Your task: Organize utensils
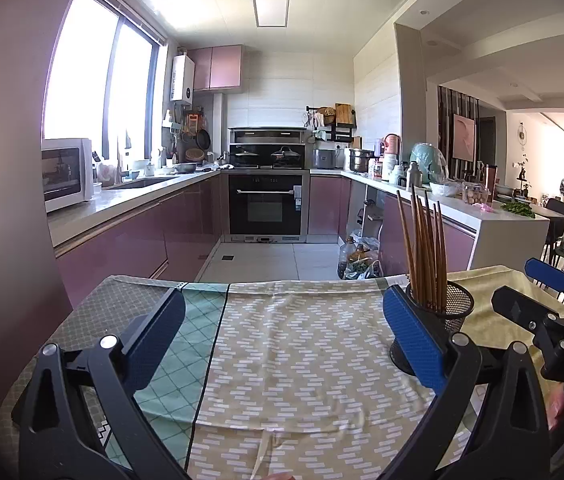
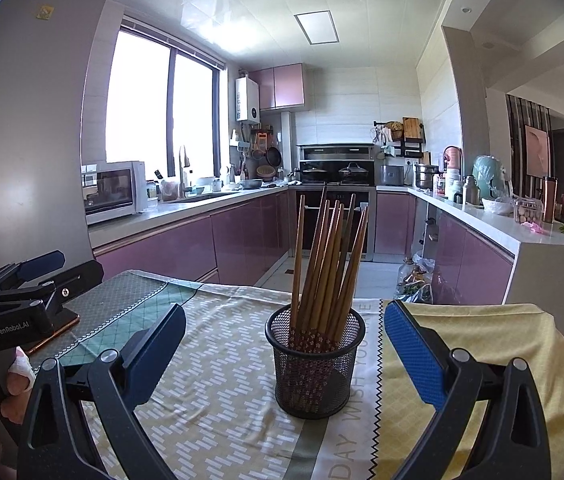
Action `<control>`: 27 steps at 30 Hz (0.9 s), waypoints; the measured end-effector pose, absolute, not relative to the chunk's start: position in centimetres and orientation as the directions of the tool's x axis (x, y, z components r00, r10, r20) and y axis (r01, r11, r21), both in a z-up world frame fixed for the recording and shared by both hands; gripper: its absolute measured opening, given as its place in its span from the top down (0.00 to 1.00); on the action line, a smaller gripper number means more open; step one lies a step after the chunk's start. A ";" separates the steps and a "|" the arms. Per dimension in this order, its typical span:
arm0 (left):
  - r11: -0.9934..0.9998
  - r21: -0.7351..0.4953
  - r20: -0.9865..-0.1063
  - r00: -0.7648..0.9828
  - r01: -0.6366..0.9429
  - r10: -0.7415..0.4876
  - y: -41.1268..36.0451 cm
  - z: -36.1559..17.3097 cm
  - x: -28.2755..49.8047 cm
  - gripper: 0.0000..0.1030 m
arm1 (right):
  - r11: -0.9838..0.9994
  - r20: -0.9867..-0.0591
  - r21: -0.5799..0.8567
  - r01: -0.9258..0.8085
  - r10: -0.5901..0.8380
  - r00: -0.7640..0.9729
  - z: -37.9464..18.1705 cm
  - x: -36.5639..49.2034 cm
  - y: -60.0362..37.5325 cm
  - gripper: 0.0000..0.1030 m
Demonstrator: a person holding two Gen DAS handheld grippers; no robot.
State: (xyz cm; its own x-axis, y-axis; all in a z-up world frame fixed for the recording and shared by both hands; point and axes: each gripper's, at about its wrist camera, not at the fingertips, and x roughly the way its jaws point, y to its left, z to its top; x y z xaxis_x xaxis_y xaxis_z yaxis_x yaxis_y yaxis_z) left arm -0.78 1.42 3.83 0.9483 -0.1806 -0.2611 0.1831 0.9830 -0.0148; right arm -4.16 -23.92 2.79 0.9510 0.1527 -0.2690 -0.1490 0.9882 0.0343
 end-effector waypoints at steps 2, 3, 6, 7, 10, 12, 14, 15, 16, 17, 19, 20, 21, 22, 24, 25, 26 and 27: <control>0.983 -0.018 -0.261 0.948 0.183 -0.181 1.5 3.8 -0.9 0.05 | 0.989 -0.266 0.032 -0.148 0.151 0.952 2.9 -4.3 -23.8 0.07; 0.983 -0.016 -0.261 0.948 0.182 -0.180 1.5 3.9 -0.9 0.05 | 0.989 -0.266 0.031 -0.148 0.151 0.952 2.9 -4.3 -23.8 0.07; 0.984 -0.013 -0.259 0.949 0.180 -0.177 1.5 3.9 -1.1 0.05 | 0.989 -0.261 0.028 -0.146 0.148 0.954 2.9 -4.4 -23.7 0.07; 0.983 -0.014 -0.258 0.949 0.181 -0.178 1.5 3.9 -1.1 0.05 | 0.989 -0.261 0.027 -0.145 0.147 0.954 2.9 -4.5 -23.7 0.07; 0.983 -0.017 -0.258 0.949 0.180 -0.179 1.6 4.0 -1.2 0.05 | 0.989 -0.254 0.028 -0.146 0.148 0.956 3.0 -4.6 -23.6 0.07; 0.984 -0.018 -0.258 0.950 0.179 -0.178 1.6 4.0 -1.2 0.05 | 0.989 -0.251 0.028 -0.145 0.148 0.957 3.1 -4.7 -23.6 0.07; 0.984 -0.016 -0.257 0.950 0.179 -0.177 1.5 4.0 -1.1 0.05 | 0.989 -0.247 0.029 -0.146 0.149 0.957 3.1 -4.8 -23.6 0.07; 0.984 -0.016 -0.257 0.950 0.178 -0.176 1.6 4.0 -1.1 0.05 | 0.989 -0.248 0.030 -0.145 0.148 0.958 3.1 -4.8 -23.6 0.07; 0.984 -0.015 -0.256 0.951 0.177 -0.174 1.6 4.1 -1.2 0.05 | 0.989 -0.247 0.030 -0.146 0.148 0.958 3.1 -4.8 -23.6 0.07; 0.984 -0.015 -0.255 0.951 0.177 -0.175 1.6 4.1 -1.3 0.05 | 0.989 -0.247 0.030 -0.146 0.149 0.958 3.1 -4.8 -23.6 0.07; 0.984 -0.012 -0.253 0.952 0.177 -0.174 1.6 4.2 -1.4 0.05 | 0.989 -0.249 0.032 -0.146 0.149 0.957 3.1 -4.7 -23.6 0.07; 0.984 -0.013 -0.252 0.952 0.177 -0.174 1.6 4.1 -1.4 0.05 | 0.989 -0.250 0.033 -0.146 0.149 0.957 3.0 -4.7 -23.6 0.07; 0.984 -0.012 -0.251 0.952 0.177 -0.174 1.6 4.2 -1.4 0.05 | 0.989 -0.250 0.034 -0.146 0.150 0.957 3.0 -4.7 -23.6 0.07; 0.984 -0.009 -0.250 0.953 0.177 -0.173 1.6 4.2 -1.4 0.05 | 0.989 -0.250 0.033 -0.145 0.149 0.957 3.0 -4.7 -23.6 0.07; 0.984 -0.008 -0.247 0.953 0.176 -0.173 1.7 4.3 -1.5 0.05 | 0.989 -0.249 0.034 -0.146 0.150 0.957 3.0 -4.8 -23.6 0.07; 0.984 -0.009 -0.247 0.953 0.177 -0.173 1.7 4.3 -1.5 0.05 | 0.989 -0.248 0.034 -0.146 0.150 0.957 3.0 -4.8 -23.6 0.07; 0.984 -0.009 -0.246 0.954 0.176 -0.173 1.7 4.3 -1.5 0.05 | 0.989 -0.250 0.033 -0.144 0.148 0.957 3.0 -4.8 -23.6 0.07; 0.984 -0.009 -0.247 0.953 0.177 -0.173 1.7 4.3 -1.6 0.05 | 0.989 -0.250 0.033 -0.144 0.148 0.957 3.0 -4.7 -23.6 0.07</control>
State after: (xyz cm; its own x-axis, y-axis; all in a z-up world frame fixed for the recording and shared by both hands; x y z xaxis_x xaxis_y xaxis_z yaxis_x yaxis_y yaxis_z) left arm -1.56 1.66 4.27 0.9534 -0.1734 -0.2467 0.1767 0.9842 -0.0087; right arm -4.73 -23.59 2.96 0.9569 0.1477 -0.2501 -0.1441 0.9890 0.0328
